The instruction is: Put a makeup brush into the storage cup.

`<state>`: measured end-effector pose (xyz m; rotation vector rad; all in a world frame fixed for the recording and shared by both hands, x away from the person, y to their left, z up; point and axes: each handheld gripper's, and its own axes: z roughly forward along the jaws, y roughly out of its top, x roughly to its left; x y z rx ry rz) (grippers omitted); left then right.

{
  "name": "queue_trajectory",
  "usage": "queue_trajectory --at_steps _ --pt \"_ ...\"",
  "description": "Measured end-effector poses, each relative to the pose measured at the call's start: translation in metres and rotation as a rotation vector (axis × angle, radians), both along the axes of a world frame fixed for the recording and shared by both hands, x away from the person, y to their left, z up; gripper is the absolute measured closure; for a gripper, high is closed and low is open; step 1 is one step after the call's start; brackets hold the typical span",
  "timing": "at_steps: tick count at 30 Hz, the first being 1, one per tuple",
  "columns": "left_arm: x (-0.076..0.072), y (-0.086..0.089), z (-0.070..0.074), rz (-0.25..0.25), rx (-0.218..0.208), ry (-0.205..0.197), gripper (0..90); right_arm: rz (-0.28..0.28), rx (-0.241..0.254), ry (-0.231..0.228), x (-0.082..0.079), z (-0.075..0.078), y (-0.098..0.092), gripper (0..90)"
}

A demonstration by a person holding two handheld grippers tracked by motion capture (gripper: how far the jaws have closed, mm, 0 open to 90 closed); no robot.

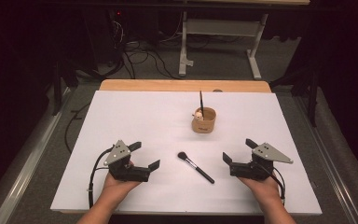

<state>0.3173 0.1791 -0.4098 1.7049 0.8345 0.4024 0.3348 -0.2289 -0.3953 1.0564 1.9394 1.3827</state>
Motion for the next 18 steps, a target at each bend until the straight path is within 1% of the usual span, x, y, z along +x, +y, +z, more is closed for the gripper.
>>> queue_trajectory --at_steps 2,6,8,10,12,16,18 --pt "0.0000 -0.0006 -0.0010 -0.005 0.009 0.003 0.9 -0.011 0.005 0.004 0.0002 0.0005 -0.0002 1.0" --pt "-0.0013 0.0001 -0.0006 -0.001 0.006 0.000 0.9 -0.014 -0.009 -0.002 0.0012 -0.0002 -0.0001 1.0" --pt "-0.0021 0.0008 0.0005 0.006 0.002 -0.004 0.9 -0.020 -0.011 0.005 0.0009 -0.0011 -0.0002 1.1" --pt "-0.0021 0.0005 0.0013 0.007 0.011 -0.008 0.9 -0.023 -0.020 0.005 0.0008 -0.0013 -0.0007 1.1" --pt "-0.0021 -0.0005 0.0022 0.010 0.013 -0.012 0.9 -0.026 -0.039 0.000 0.0005 -0.0016 -0.0021 1.0" --pt "-0.0024 -0.0021 0.0021 0.006 0.022 -0.012 0.9 -0.032 -0.066 0.017 0.0005 -0.0020 -0.0037 1.1" --pt "-0.0026 -0.0021 0.0021 0.009 0.017 -0.012 0.9 -0.036 -0.086 0.032 0.0014 -0.0032 -0.0037 1.1"
